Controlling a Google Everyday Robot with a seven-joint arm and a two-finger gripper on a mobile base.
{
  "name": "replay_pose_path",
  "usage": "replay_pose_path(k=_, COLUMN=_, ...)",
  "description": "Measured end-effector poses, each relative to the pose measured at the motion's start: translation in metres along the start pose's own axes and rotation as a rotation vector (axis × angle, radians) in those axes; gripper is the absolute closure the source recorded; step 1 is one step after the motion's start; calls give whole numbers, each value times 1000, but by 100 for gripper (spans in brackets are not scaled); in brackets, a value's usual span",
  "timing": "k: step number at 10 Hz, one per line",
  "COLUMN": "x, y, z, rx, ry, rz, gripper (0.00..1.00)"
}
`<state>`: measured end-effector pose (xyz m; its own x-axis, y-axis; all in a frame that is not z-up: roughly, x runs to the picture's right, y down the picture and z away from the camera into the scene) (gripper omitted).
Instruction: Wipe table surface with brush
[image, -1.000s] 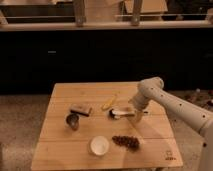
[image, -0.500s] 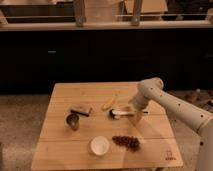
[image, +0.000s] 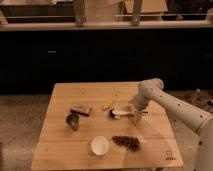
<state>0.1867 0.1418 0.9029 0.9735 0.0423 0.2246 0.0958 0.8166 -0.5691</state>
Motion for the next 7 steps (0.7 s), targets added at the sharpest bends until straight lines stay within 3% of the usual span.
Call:
replay_pose_path(k=3, x=3, y=0, z=1, rx=0, ry=0, rz=18, gripper=23)
replay_pose_path(k=7, x=7, y=-1, z=1, rx=2, ry=1, rz=35, gripper=43)
